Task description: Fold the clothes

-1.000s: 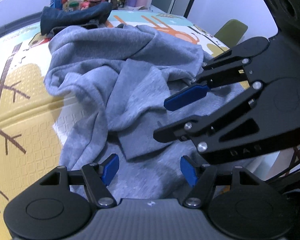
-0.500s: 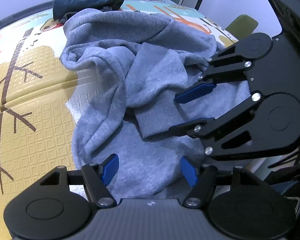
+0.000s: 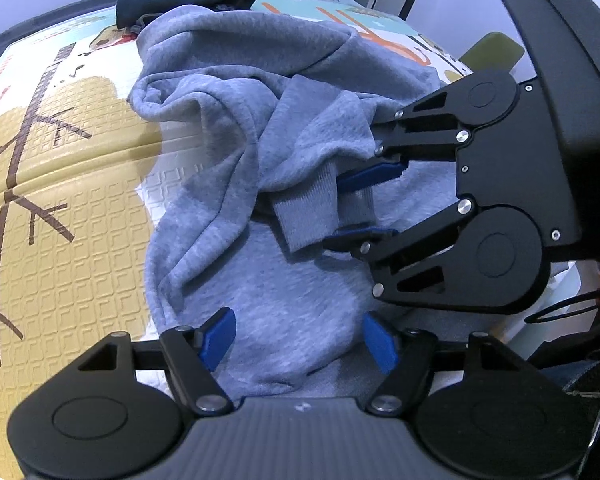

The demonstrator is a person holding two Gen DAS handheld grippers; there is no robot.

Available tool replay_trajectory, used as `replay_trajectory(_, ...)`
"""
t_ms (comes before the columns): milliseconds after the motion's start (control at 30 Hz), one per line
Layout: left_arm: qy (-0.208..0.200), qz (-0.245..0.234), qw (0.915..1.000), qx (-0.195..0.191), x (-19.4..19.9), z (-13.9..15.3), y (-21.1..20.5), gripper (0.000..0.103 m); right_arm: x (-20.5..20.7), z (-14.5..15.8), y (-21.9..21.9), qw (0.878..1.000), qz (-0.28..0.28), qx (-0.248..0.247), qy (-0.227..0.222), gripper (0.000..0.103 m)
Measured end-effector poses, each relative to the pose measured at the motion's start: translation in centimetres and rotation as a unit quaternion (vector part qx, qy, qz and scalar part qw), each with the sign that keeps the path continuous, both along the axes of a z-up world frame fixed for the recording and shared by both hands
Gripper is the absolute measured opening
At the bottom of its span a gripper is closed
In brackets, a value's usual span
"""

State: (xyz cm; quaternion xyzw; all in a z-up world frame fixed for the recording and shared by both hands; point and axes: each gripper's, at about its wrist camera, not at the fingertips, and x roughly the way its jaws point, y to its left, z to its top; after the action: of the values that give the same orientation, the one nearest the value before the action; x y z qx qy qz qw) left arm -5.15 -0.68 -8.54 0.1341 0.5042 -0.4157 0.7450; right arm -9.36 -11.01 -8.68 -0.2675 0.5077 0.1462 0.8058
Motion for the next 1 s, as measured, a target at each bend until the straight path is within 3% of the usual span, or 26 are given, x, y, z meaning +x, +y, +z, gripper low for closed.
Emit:
replay_trajectory(233,0.002,0.002,1.0000,-0.001,-0.1,-0.1,0.3,0.074,-0.8,0.4,1.3,0.996,0.022,-0.051,-0.076,0.038)
replay_trajectory(500,-0.006,0.006,0.9999,-0.012,0.1,0.3,0.2,0.075,0.6,1.4,0.5,0.993,-0.029,-0.057,-0.100,0.038)
replay_trajectory(700,-0.011,0.011,0.9997,-0.019,0.5,0.5,-0.2,0.076,1.8,1.6,-1.0,0.995,-0.064,-0.036,-0.074,0.038)
replay_trajectory(1000,-0.045,0.020,0.9985,-0.024,1.8,0.4,-1.6,0.074,1.2,0.5,-0.4,0.997,-0.041,-0.038,-0.046,0.037)
